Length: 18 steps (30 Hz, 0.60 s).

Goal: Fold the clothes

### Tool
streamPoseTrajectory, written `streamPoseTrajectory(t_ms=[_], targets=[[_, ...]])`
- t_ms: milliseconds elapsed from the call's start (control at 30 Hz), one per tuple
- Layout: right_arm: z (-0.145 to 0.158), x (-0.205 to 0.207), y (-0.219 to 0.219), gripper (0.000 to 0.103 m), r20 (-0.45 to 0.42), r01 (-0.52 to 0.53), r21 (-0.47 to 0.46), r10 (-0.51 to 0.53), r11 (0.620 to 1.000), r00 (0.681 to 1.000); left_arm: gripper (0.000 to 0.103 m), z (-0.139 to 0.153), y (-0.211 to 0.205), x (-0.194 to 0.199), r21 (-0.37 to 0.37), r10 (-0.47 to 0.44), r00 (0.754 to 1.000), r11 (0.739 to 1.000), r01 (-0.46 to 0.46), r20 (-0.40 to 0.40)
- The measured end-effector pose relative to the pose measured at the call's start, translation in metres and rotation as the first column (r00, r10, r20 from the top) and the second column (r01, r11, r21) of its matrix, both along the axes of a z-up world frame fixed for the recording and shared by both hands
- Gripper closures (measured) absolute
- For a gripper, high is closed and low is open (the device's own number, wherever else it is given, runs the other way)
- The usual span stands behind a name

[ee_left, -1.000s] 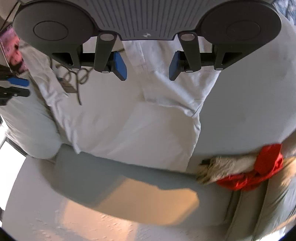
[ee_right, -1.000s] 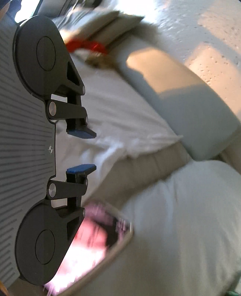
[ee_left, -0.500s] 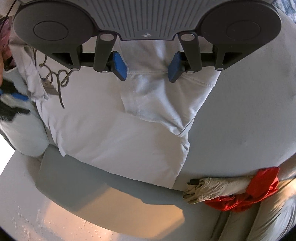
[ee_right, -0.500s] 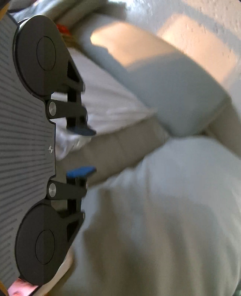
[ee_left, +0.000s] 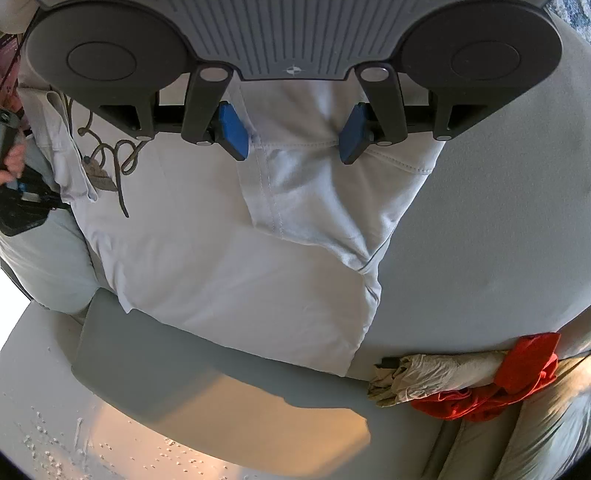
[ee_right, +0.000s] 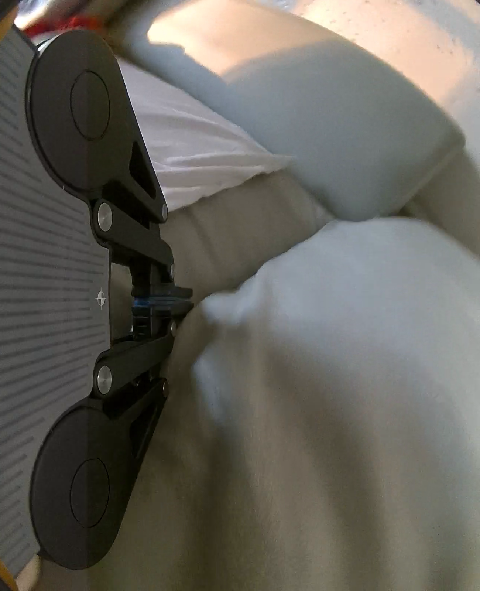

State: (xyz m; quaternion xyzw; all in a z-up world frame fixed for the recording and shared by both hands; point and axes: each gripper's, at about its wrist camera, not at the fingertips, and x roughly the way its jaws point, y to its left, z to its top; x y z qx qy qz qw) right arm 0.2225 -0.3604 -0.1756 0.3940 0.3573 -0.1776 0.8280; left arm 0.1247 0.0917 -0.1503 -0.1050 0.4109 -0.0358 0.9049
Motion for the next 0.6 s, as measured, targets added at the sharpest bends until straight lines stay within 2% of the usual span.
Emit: streamPoseTrajectory(t_ms=[67,133,200,233,300,333,367,400,433,467,533,600], targets=[[0.011,-0.007,0.005,0.093,0.018,-0.043,0.001,0.043,0.999,0.999,0.047,0.000,0.001,0.000,-0.008,0.005,1.000,1.000,-0.005,0.002],[0.027,-0.019,0.019,0.093,0.075,-0.133,0.016,0.132,0.991,0.988,0.047,0.000,0.001,0.000,-0.010,0.006,1.000,1.000,-0.006,0.003],[0.040,-0.027,0.041,0.093,0.117,-0.260,0.010,0.258,0.965,0.959,0.047,0.000,0.001,-0.001,-0.009,0.006,1.000,1.000,-0.006,0.002],[0.043,-0.029,0.052,0.093,0.112,-0.323,-0.002,0.322,0.946,0.940,0.047,0.000,0.001,-0.001,-0.009,0.006,1.000,1.000,-0.006,0.002],[0.037,-0.023,0.065,0.093,0.008,-0.367,-0.047,0.368,0.929,0.930,0.047,0.000,0.001,-0.001,-0.005,0.004,1.000,1.000,-0.004,0.000],[0.034,-0.020,0.070,0.099,-0.047,-0.380,-0.071,0.377,0.922,0.925,0.047,0.000,0.000,-0.001,-0.001,0.003,1.000,1.000,-0.003,0.000],[0.030,-0.020,0.066,0.103,-0.099,-0.336,-0.109,0.326,0.936,0.940,0.046,0.000,0.000,-0.001,0.005,0.001,1.000,1.000,-0.001,-0.001],[0.032,-0.027,0.058,0.103,-0.100,-0.266,-0.139,0.253,0.954,0.962,0.045,0.001,-0.001,-0.001,0.012,-0.001,1.000,1.000,0.001,-0.002],[0.035,-0.034,0.050,0.092,-0.103,-0.196,-0.173,0.180,0.965,0.978,0.044,0.001,-0.003,-0.001,0.022,-0.004,1.000,1.000,0.004,-0.002],[0.043,-0.040,0.047,0.092,-0.117,-0.145,-0.221,0.122,0.964,0.986,0.044,0.001,-0.004,-0.001,0.034,-0.008,1.000,0.999,0.008,-0.003],[0.062,-0.056,0.045,0.092,-0.071,-0.162,-0.201,0.151,0.966,0.986,0.044,0.001,-0.008,-0.001,0.059,-0.016,1.000,0.998,0.017,-0.005],[0.079,-0.072,0.053,0.089,-0.055,-0.241,-0.163,0.236,0.957,0.970,0.044,0.002,-0.011,-0.001,0.082,-0.023,1.000,0.996,0.024,-0.010]])
